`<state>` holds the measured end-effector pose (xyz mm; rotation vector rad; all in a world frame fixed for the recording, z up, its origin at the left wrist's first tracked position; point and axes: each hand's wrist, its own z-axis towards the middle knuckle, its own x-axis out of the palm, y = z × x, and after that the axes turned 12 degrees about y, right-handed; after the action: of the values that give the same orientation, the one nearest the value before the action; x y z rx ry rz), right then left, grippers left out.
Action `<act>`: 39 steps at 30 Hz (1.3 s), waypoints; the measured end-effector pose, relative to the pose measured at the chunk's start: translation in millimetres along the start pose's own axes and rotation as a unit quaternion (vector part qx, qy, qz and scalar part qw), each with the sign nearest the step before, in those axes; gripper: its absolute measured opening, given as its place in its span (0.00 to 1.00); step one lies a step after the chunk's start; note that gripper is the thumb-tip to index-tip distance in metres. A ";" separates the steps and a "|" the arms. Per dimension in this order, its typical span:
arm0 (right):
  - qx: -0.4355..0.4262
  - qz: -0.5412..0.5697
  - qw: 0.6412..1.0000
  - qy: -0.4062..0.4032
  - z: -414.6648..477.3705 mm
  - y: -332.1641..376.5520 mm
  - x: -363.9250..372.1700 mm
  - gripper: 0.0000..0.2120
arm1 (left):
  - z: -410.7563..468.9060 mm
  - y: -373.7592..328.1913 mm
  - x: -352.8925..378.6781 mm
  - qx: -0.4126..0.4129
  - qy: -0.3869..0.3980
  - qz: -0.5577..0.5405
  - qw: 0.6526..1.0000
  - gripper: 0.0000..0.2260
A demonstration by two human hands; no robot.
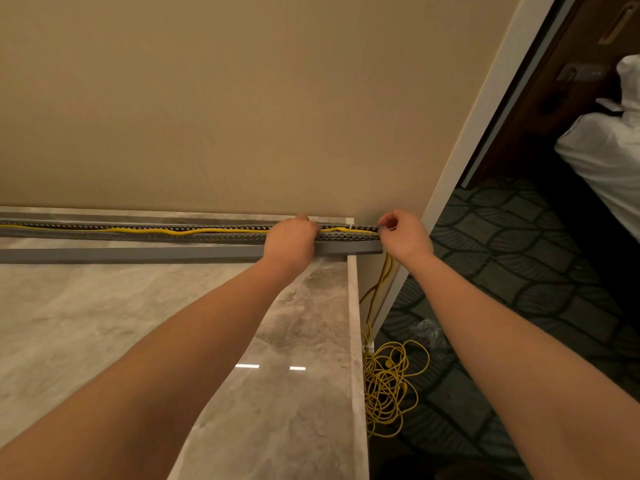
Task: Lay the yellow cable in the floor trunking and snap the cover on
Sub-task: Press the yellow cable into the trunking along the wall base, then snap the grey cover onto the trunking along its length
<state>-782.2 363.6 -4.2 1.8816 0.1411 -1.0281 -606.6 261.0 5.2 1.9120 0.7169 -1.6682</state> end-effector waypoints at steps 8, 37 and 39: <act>0.088 0.045 0.995 0.009 -23.7 -9.1 14.2 0.03 | -11.4 -8.8 2.6 -0.002 -0.025 -0.039 0.999 0.15; 0.040 0.003 0.998 0.046 -40.7 11.6 -29.1 0.14 | -17.7 -18.7 -17.4 0.192 0.008 -0.043 0.980 0.15; 0.045 0.030 0.998 0.011 -40.4 8.4 -32.2 0.14 | -16.4 -25.6 -18.0 0.201 -0.011 -0.048 0.978 0.16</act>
<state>-774.7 400.7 31.9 1.9670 0.0526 -0.9879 -613.9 289.8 24.4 2.1508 0.4949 -2.0144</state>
